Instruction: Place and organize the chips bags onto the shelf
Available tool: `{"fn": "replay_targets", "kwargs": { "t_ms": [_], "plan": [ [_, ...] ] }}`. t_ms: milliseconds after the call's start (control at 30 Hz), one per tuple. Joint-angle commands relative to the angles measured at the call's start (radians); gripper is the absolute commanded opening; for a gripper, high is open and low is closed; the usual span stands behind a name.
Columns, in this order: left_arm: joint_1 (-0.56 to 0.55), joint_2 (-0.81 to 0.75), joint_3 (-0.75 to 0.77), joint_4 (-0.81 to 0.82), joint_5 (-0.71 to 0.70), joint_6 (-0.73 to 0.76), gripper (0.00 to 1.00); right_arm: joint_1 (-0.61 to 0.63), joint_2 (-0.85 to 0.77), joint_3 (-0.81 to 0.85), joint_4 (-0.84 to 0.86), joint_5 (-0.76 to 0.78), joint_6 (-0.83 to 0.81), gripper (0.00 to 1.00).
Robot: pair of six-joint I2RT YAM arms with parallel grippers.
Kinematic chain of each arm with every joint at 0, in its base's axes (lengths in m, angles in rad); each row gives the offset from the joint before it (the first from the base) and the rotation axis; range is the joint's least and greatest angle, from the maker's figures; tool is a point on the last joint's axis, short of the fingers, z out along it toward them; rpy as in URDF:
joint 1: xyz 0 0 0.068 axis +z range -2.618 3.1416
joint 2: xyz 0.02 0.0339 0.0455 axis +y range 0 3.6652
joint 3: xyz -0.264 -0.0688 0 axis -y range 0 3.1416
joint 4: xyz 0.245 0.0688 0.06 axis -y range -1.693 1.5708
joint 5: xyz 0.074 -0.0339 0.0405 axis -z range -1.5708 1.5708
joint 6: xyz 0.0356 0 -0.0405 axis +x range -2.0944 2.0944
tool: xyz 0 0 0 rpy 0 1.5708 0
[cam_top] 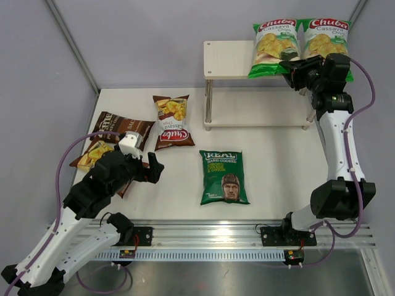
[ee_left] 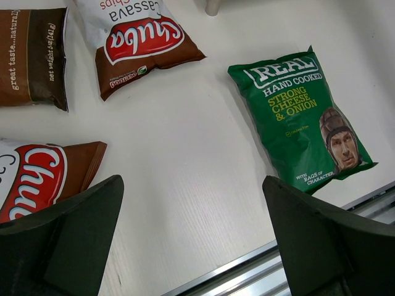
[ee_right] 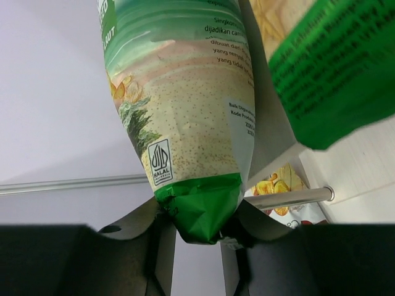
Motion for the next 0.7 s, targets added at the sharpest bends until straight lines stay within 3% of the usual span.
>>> {"fn": "replay_targets", "kwargs": {
  "t_ms": [0,233,667],
  "plan": [
    [0.004,-0.02,-0.014,0.051,0.019,0.02,0.99,-0.012,0.067,0.123,-0.01,-0.077,-0.03,0.36],
    [0.004,-0.021,-0.017,0.052,0.019,0.02,0.99,-0.026,0.048,0.099,-0.025,-0.029,-0.022,0.35],
    [0.004,-0.018,-0.017,0.054,0.028,0.022,0.99,-0.083,0.032,0.128,-0.129,-0.054,-0.096,0.58]
  ]
}}
